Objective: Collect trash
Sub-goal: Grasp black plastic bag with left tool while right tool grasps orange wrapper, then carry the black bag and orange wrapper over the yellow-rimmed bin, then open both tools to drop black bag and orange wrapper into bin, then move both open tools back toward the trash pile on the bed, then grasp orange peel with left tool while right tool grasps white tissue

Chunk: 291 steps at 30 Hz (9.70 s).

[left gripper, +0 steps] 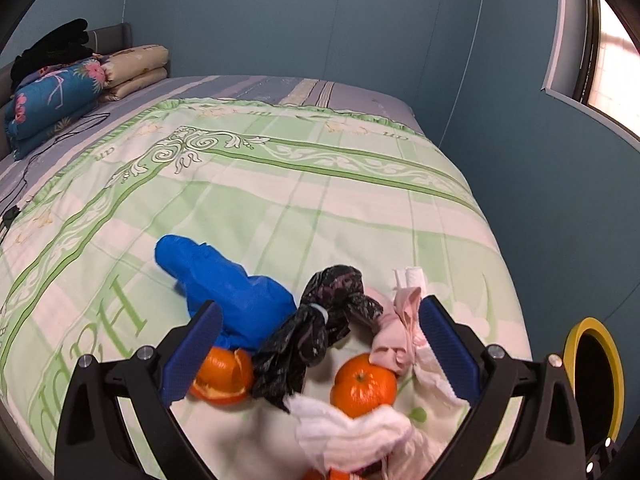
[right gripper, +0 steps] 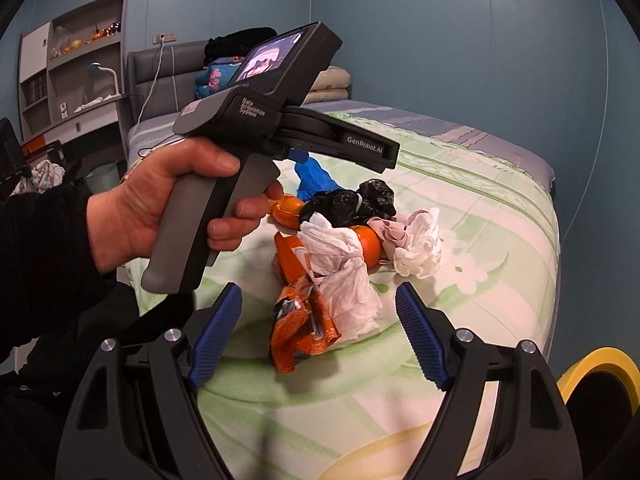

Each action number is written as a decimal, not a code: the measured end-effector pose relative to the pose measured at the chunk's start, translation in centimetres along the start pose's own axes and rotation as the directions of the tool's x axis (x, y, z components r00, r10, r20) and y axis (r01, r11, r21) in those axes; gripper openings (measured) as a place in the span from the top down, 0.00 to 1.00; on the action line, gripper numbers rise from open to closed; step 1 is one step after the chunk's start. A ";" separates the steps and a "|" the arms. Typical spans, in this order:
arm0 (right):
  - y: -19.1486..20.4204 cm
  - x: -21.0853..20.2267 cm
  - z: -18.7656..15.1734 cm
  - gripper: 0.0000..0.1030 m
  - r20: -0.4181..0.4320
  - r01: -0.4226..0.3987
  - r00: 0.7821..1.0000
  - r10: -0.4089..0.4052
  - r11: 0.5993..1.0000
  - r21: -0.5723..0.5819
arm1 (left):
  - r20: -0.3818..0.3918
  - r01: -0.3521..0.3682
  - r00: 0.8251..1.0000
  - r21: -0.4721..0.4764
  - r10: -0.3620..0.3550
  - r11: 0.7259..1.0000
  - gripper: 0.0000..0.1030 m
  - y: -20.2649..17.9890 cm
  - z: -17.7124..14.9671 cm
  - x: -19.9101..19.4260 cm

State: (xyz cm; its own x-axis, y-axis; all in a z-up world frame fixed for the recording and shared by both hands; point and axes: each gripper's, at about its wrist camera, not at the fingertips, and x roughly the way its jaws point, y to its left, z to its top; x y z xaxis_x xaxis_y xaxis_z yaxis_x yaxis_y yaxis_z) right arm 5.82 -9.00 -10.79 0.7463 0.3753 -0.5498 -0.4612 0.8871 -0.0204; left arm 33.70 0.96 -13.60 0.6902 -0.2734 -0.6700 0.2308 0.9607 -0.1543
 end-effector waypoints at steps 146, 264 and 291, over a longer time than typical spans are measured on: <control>-22.5 -21.8 -6.5 0.97 -0.062 0.519 0.830 -0.554 0.727 0.449 | -0.086 0.457 0.890 0.183 -0.449 0.871 0.83 -26.0 -4.9 -10.9; -4.1 6.1 1.0 0.19 -0.122 0.029 0.992 -0.015 0.994 0.109 | -0.062 -0.082 0.996 -0.225 0.070 0.971 0.08 7.8 -7.3 -1.7; -4.1 11.3 -0.2 0.46 -0.256 0.066 0.966 -0.034 0.991 0.117 | -0.130 -0.076 0.990 -0.211 0.049 0.975 0.45 8.0 -6.2 3.3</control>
State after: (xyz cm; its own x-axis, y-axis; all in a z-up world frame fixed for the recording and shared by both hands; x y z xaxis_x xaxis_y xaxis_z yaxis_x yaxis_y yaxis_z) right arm 16.01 -8.42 -17.13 0.6135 0.2638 -0.7443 -0.3519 0.9351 0.0415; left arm 33.55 8.03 -21.54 0.6054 -0.2170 -0.7658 0.0276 0.9673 -0.2523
